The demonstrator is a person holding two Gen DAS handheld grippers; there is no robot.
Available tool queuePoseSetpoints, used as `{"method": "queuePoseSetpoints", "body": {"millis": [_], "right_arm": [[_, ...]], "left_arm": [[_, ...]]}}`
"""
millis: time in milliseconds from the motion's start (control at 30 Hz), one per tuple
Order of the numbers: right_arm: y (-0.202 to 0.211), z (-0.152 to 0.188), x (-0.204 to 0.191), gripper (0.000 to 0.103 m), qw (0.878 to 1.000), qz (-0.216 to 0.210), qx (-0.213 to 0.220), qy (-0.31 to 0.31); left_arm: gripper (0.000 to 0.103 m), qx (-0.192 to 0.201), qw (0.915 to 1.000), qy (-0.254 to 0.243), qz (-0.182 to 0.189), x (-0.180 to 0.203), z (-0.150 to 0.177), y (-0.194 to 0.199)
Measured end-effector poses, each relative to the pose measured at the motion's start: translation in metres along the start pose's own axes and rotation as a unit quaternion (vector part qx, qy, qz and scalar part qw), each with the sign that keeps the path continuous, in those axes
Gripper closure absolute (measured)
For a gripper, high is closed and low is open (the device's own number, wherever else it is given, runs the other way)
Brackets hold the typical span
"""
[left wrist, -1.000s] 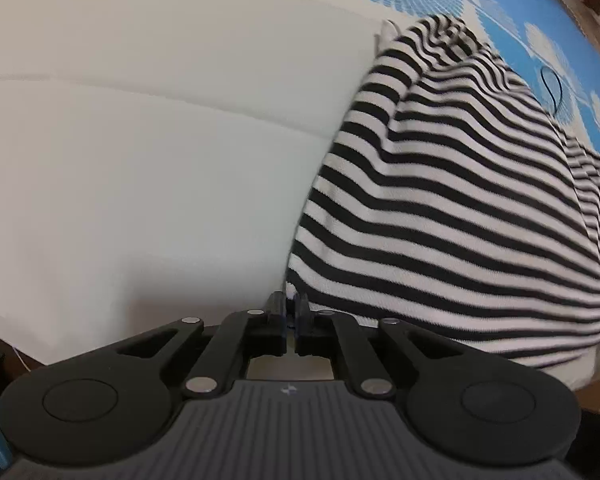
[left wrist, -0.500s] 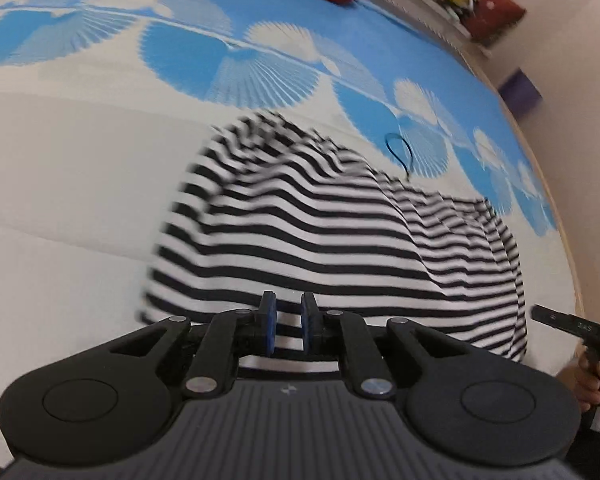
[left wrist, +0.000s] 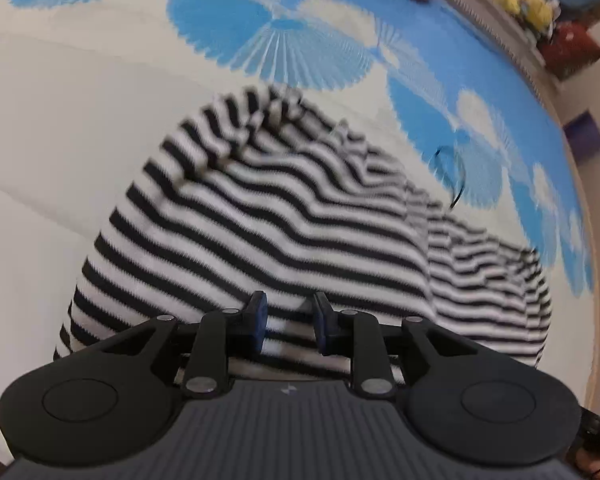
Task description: Fold small clothes
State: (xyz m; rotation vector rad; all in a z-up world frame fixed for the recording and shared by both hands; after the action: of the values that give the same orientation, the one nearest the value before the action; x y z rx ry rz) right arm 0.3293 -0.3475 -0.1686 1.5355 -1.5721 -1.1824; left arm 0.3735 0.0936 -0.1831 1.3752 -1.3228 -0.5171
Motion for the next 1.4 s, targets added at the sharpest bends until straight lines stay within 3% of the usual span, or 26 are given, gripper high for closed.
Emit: {"method": "queuePoseSetpoints", "body": {"millis": [133, 200, 267, 433, 533, 600, 700, 833, 900, 1000, 1100, 1267, 1400], "right_arm": [[0.031, -0.021, -0.017, 0.055, 0.996, -0.027, 0.089, 0.009], [0.049, -0.023, -0.040, 0.054, 0.989, -0.063, 0.130, 0.040], [0.058, -0.019, -0.068, 0.054, 0.981, -0.102, 0.144, 0.075], [0.045, 0.006, -0.145, 0.053, 0.969, -0.166, 0.106, 0.147], [0.020, 0.020, -0.174, 0.053, 0.971, -0.146, 0.067, 0.179], [-0.006, 0.028, -0.183, 0.053, 0.974, -0.100, 0.033, 0.200], [-0.034, 0.037, -0.175, 0.052, 0.979, -0.028, -0.006, 0.200], [-0.028, 0.027, -0.168, 0.052, 0.987, -0.026, 0.002, 0.157], [-0.010, 0.017, -0.161, 0.052, 0.989, -0.010, 0.038, 0.145], [0.043, -0.006, -0.141, 0.052, 0.984, -0.041, 0.134, 0.107], [0.077, -0.016, -0.105, 0.050, 0.977, -0.038, 0.193, 0.086], [0.084, -0.012, -0.035, 0.050, 0.981, -0.016, 0.192, 0.020], [0.087, -0.005, -0.001, 0.049, 0.981, 0.013, 0.188, 0.034]], "left_arm": [[0.074, 0.038, 0.9981, -0.045, 0.021, 0.020, -0.002, 0.017], [0.073, 0.044, 0.9972, -0.057, 0.020, 0.024, 0.000, 0.022], [0.073, 0.046, 0.9970, -0.059, 0.016, 0.022, 0.002, 0.025], [0.073, 0.051, 0.9973, -0.050, 0.018, 0.005, 0.008, 0.039], [0.073, 0.050, 0.9975, -0.048, 0.011, -0.010, 0.012, 0.049], [0.073, 0.045, 0.9977, -0.049, 0.008, -0.020, 0.014, 0.053], [0.070, 0.036, 0.9980, -0.053, 0.000, -0.036, 0.018, 0.057], [0.069, 0.031, 0.9987, -0.039, 0.004, -0.058, 0.017, 0.065], [0.064, 0.028, 0.9994, -0.018, 0.014, -0.068, 0.017, 0.067], [0.060, 0.014, 0.9997, 0.007, 0.017, -0.079, 0.017, 0.064], [0.057, -0.010, 0.9999, 0.007, 0.008, -0.086, 0.020, 0.057], [0.050, -0.023, 0.9997, 0.007, 0.003, -0.092, 0.024, 0.054], [0.045, -0.032, 0.9994, 0.014, -0.002, -0.094, 0.027, 0.050]]}}
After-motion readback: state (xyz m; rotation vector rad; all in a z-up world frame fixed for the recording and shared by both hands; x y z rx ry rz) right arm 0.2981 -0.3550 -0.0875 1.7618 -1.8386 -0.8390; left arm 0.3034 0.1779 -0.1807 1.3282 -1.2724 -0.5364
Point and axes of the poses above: each gripper's, at about its wrist camera, not at the fingertips, and y roughly against the way its jaws point, x to its right, z to its underside, the point moved 9 cm from there along -y, roughly the way its jaws point, and after that the axes turned 1 degree about -x, right-handed, at the moved point
